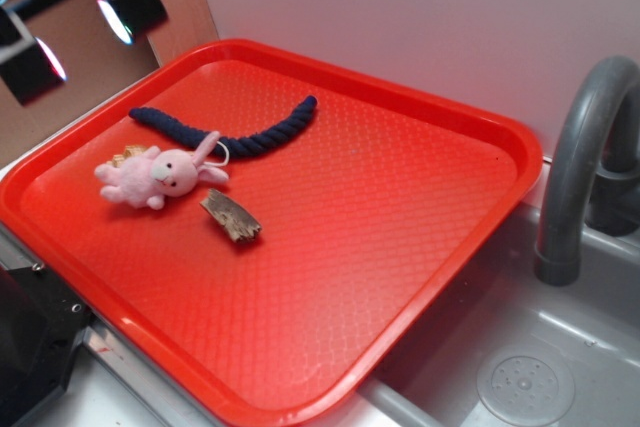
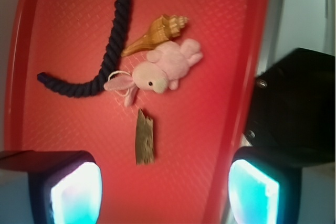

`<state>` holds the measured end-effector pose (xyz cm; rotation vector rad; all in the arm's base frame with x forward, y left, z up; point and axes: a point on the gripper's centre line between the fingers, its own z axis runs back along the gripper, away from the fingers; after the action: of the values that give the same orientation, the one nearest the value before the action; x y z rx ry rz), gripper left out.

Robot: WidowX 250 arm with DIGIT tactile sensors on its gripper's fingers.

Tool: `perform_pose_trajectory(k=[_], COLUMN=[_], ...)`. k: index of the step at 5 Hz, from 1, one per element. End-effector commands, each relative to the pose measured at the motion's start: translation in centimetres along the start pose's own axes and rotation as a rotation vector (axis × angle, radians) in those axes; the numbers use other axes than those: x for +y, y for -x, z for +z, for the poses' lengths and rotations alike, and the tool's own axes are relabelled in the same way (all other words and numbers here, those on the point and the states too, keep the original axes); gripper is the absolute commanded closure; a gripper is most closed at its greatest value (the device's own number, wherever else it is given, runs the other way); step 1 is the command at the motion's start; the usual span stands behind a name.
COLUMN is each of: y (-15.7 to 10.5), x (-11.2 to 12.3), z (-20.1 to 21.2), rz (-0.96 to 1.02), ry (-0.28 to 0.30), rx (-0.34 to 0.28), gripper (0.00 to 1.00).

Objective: Grab the wood chip.

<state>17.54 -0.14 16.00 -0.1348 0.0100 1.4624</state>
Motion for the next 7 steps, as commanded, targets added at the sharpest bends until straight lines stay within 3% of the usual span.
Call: perform_pose_trajectory(k=[1, 4, 5, 6, 7], y=[-0.3, 0.8, 1.9, 3.7, 3.7], x=[-1.9, -2.0, -3.7, -4.8, -4.2], z=[-4.2, -11.2, -12.9, -14.0, -14.1], rz=[-0.104, -0.101, -0.129, -0.176, -0.159], ry=[-0.006, -0.04, -0.003, -0.028, -0.031], rx=[-0.086, -0.067, 0.027, -0.037, -0.065], gripper=[0.0, 0.0, 0.0, 0.0, 1.0])
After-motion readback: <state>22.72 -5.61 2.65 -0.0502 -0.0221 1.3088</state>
